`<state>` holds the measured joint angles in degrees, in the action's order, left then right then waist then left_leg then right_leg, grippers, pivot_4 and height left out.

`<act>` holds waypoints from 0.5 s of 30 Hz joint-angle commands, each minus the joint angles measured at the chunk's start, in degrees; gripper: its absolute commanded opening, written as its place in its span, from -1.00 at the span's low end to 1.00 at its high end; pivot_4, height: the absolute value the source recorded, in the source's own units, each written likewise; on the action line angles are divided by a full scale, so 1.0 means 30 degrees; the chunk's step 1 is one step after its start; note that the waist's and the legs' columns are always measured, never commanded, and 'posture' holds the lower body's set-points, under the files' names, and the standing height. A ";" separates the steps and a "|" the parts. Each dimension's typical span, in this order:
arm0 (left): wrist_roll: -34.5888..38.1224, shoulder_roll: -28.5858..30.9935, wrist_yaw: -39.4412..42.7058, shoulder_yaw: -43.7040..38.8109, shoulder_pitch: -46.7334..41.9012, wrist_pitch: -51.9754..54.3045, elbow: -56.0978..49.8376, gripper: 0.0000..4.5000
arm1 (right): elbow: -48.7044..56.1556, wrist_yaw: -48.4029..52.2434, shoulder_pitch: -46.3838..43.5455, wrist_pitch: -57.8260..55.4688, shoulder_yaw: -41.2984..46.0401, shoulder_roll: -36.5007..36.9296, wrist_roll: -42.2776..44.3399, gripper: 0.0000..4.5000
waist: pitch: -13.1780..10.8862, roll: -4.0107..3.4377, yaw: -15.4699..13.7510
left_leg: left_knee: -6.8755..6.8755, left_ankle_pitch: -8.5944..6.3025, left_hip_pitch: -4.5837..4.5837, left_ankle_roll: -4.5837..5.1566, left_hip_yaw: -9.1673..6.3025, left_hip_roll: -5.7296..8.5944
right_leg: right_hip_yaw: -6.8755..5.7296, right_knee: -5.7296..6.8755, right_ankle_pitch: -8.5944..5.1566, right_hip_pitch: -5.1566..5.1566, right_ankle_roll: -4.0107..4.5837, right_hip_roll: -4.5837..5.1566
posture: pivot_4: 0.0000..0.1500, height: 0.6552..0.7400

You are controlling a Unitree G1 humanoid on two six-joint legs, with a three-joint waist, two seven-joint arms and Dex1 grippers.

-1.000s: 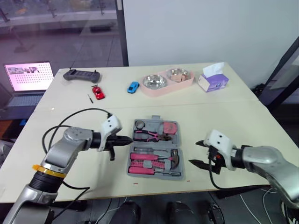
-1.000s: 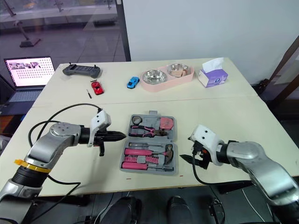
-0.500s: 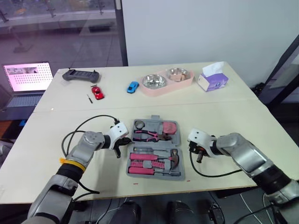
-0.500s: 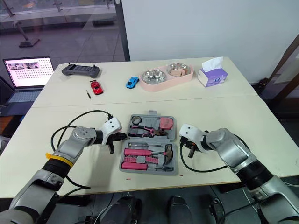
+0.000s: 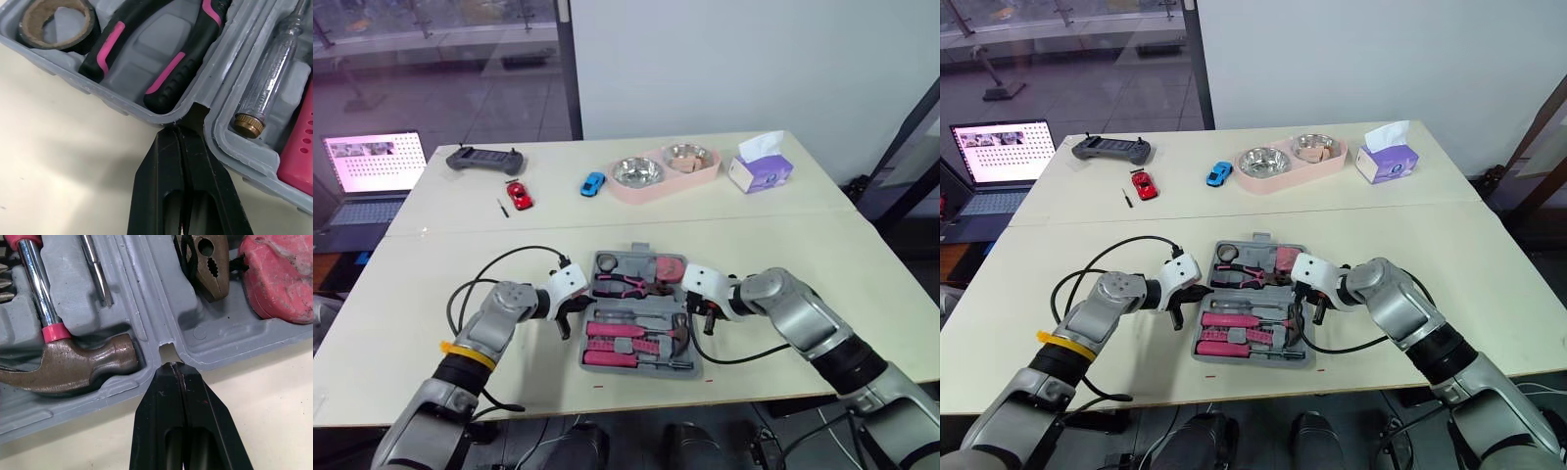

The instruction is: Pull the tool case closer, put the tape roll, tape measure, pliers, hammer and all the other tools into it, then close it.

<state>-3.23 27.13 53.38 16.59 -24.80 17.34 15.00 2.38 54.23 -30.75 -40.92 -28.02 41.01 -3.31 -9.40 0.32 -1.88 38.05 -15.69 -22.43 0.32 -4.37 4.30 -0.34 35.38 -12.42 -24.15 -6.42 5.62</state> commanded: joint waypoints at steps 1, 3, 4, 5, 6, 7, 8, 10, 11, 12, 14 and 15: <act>0.0409 -0.0149 0.1162 0.1260 0.1591 0.0840 -0.1753 -1.00 | 0.1855 0.0825 0.0216 0.0417 -0.0461 -0.0280 0.0171 -0.99 | 0.0009 -0.0011 0.0031 | -0.0003 0.0000 0.0000 0.0000 0.0000 0.0000 | 0.0000 -0.0002 0.0000 -0.0002 0.0001 0.0000 | 1.00 1.00; 0.0546 0.0025 0.1213 0.1219 0.2178 0.1236 -0.2605 -1.00 | 0.2287 0.0937 0.0442 0.0350 -0.0419 -0.0209 0.0110 -0.99 | 0.0016 -0.0020 0.0099 | -0.0005 -0.0003 0.0000 0.0002 0.0000 0.0000 | 0.0002 -0.0004 -0.0001 -0.0002 0.0001 0.0001 | 1.00 1.00; 0.0648 0.0160 0.1222 0.1156 0.2571 0.1461 -0.3073 -1.00 | 0.2618 0.1031 0.0622 0.0218 -0.0388 -0.0137 0.0145 -0.99 | 0.0017 -0.0020 0.0146 | -0.0010 -0.0003 0.0000 0.0002 -0.0001 0.0000 | 0.0004 -0.0006 -0.0002 -0.0001 0.0001 0.0003 | 1.00 1.00; 0.0731 0.0336 0.1203 0.1058 0.3026 0.1715 -0.3551 -1.00 | 0.3050 0.1150 0.0842 -0.0002 -0.0379 -0.0022 0.0185 -0.99 | 0.0020 -0.0023 0.0180 | -0.0011 -0.0004 0.0000 0.0003 0.0000 0.0000 | 0.0003 -0.0008 -0.0002 -0.0001 0.0001 0.0003 | 1.00 1.00; 0.0695 0.0541 0.1172 0.1006 0.3418 0.1799 -0.3911 -1.00 | 0.3489 0.1245 0.1075 -0.0131 -0.0376 0.0092 0.0215 -0.99 | 0.0024 -0.0022 0.0256 | -0.0012 -0.0004 0.0000 0.0004 -0.0001 -0.0001 | 0.0004 -0.0009 -0.0002 0.0000 0.0001 0.0003 | 1.00 1.00; 0.0643 0.0671 0.1139 0.0972 0.3655 0.1849 -0.4140 -1.00 | 0.3778 0.1296 0.1227 -0.0221 -0.0372 0.0163 0.0220 -0.99 | 0.0029 -0.0025 0.0332 | -0.0016 -0.0005 0.0000 0.0004 -0.0005 -0.0003 | 0.0004 -0.0010 -0.0004 0.0000 0.0001 0.0005 | 1.00 1.00; 0.0630 0.0803 0.1123 0.0935 0.3841 0.1927 -0.4353 -1.00 | 0.4022 0.1252 0.1364 -0.0402 -0.0291 0.0120 0.0282 -0.99 | 0.0037 -0.0027 0.0384 | -0.0020 -0.0006 0.0000 0.0005 -0.0009 -0.0004 | 0.0004 -0.0012 -0.0005 0.0001 0.0001 0.0005 | 1.00 1.00; 0.0761 0.0939 0.1052 0.0818 0.4044 0.2197 -0.4661 -1.00 | 0.4359 0.1246 0.1552 -0.0669 -0.0222 0.0103 0.0316 -0.99 | 0.0041 -0.0031 0.0408 | -0.0023 -0.0008 0.0002 0.0006 -0.0009 -0.0005 | 0.0004 -0.0014 -0.0006 0.0001 0.0001 0.0006 | 1.00 1.00; 0.0811 0.1034 0.1003 0.0757 0.4166 0.2301 -0.4770 -1.00 | 0.4489 0.1227 0.1677 -0.0746 -0.0169 0.0087 0.0348 -0.99 | 0.0046 -0.0035 0.0416 | -0.0023 -0.0008 0.0004 0.0006 -0.0009 -0.0008 | 0.0004 -0.0012 -0.0006 0.0000 0.0001 0.0005 | 1.00 1.00; 0.0858 0.1083 0.0919 0.0696 0.4259 0.2464 -0.4806 -1.00 | 0.4528 0.1202 0.1762 -0.0786 -0.0140 0.0079 0.0337 -0.99 | 0.0049 -0.0039 0.0415 | -0.0023 -0.0008 0.0006 0.0007 -0.0009 -0.0010 | 0.0004 -0.0013 -0.0006 0.0000 0.0001 0.0005 | 1.00 1.00; 0.0867 0.1175 0.0845 0.0636 0.4421 0.2553 -0.4856 -1.00 | 0.4420 0.1098 0.1864 -0.0738 -0.0093 0.0037 0.0258 -0.99 | 0.0052 -0.0040 0.0433 | -0.0024 -0.0009 0.0006 0.0008 -0.0009 -0.0011 | 0.0003 -0.0013 -0.0007 0.0000 0.0001 0.0003 | 1.00 1.00; 0.0876 0.1180 0.0831 0.0606 0.4470 0.2586 -0.4908 -1.00 | 0.4323 0.1023 0.1864 -0.0753 -0.0063 -0.0005 0.0212 -0.99 | 0.0053 -0.0039 0.0433 | -0.0026 -0.0009 0.0007 0.0008 -0.0009 -0.0013 | 0.0003 -0.0014 -0.0007 -0.0001 0.0001 0.0002 | 1.00 1.00</act>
<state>-1.37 31.15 54.06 14.96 -13.43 23.81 0.08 12.37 56.22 -25.30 -44.05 -27.66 42.43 -4.23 -9.24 0.20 -0.58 37.97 -15.72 -22.41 0.34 -4.39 4.26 -0.33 35.33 -12.44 -24.15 -6.41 5.63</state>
